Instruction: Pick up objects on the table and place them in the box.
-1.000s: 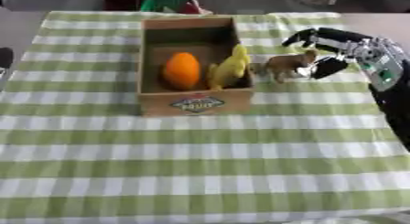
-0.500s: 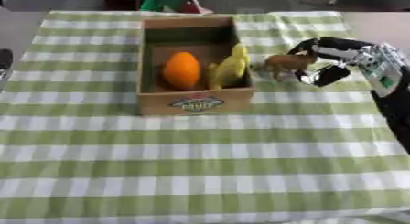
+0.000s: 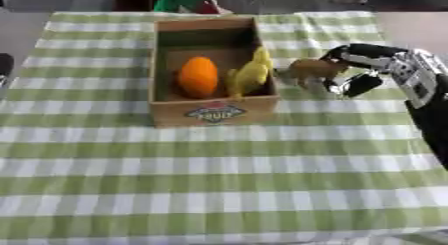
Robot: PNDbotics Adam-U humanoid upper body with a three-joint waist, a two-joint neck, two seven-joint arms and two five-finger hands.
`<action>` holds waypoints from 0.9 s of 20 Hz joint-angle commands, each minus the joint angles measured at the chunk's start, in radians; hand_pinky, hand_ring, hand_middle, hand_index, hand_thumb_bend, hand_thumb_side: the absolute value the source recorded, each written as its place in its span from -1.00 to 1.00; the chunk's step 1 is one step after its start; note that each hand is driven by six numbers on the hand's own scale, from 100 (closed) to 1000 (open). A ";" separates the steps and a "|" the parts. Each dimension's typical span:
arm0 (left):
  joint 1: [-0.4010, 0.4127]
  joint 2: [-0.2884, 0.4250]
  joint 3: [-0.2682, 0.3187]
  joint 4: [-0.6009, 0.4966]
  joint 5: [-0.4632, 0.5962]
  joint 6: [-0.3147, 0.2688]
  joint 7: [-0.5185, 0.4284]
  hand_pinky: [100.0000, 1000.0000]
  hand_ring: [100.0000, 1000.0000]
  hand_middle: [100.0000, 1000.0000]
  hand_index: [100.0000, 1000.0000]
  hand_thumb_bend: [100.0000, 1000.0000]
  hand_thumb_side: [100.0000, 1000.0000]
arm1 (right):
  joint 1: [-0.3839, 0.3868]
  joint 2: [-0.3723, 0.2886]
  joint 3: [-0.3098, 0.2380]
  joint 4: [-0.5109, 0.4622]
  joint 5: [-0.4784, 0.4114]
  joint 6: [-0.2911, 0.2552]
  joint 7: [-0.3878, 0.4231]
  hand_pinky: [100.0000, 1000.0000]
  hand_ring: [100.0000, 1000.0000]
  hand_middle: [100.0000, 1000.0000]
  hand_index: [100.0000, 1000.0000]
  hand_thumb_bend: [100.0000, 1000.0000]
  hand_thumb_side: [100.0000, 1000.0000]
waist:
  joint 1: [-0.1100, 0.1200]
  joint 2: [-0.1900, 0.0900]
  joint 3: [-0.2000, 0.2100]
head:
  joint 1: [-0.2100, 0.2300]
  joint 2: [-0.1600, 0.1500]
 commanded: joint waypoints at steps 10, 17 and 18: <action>-0.004 0.011 0.011 -0.018 0.006 -0.002 -0.010 0.61 0.02 0.02 0.30 -0.11 -0.24 | -0.021 -0.015 -0.019 -0.035 0.035 -0.003 -0.163 0.49 0.62 -0.27 -0.14 -1.00 -0.58 | 0.001 -0.014 0.000 | -0.001 0.005; -0.002 0.012 0.012 -0.018 0.005 -0.002 -0.013 0.61 0.02 0.03 0.29 -0.11 -0.24 | -0.035 -0.021 -0.017 -0.075 -0.008 -0.021 -0.202 0.48 0.60 -0.36 -0.21 -1.00 -0.63 | -0.001 -0.017 0.000 | 0.001 0.005; -0.002 0.012 0.012 -0.018 0.006 -0.002 -0.013 0.61 0.03 0.03 0.29 -0.11 -0.24 | -0.038 -0.021 -0.017 -0.086 -0.019 -0.023 -0.199 0.49 0.61 -0.36 -0.22 -1.00 -0.64 | -0.001 -0.018 0.000 | 0.001 0.005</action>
